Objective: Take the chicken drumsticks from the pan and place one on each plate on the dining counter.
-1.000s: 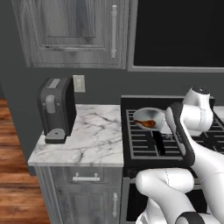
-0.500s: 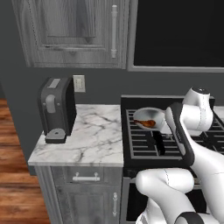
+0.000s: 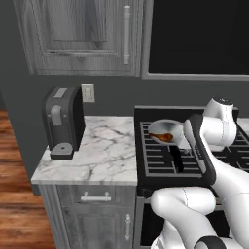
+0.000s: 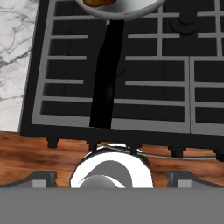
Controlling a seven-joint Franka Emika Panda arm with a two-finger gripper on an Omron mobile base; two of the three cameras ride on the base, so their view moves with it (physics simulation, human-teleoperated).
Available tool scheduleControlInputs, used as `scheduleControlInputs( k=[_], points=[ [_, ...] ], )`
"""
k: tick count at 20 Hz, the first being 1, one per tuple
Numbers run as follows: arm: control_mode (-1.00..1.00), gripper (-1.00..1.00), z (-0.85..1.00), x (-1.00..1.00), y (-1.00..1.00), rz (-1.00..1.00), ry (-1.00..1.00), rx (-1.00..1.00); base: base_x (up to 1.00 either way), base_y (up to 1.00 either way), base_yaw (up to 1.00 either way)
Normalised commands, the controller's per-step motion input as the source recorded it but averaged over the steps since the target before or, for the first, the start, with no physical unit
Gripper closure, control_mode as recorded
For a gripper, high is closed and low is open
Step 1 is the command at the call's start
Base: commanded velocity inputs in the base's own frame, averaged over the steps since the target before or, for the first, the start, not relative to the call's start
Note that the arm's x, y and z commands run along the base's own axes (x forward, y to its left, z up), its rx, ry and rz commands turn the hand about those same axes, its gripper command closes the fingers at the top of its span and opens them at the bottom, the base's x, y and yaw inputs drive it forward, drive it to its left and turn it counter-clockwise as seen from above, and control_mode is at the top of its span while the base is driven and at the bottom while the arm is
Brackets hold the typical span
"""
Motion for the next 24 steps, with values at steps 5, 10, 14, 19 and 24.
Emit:
scheduleControlInputs(
  k=[5,10,14,19,24],
  points=[
    [1.00,-1.00,0.00,0.00,0.00,0.00,0.00,0.00,0.01,-0.02,0.00],
    [-1.00,-1.00,-0.01,0.30,-0.11,0.05,0.01,0.00,0.04,-0.03,0.01],
    [-1.00,-1.00,0.00,0.51,-0.05,0.11,0.00,-0.03,0.00,0.00,0.00],
    [-1.00,-1.00,0.00,0.54,0.00,0.07,-0.04,-0.17,0.00,0.00,0.00],
    [-1.00,-1.00,0.00,0.65,0.03,0.00,0.00,-0.26,0.00,0.00,0.00]
  ],
)
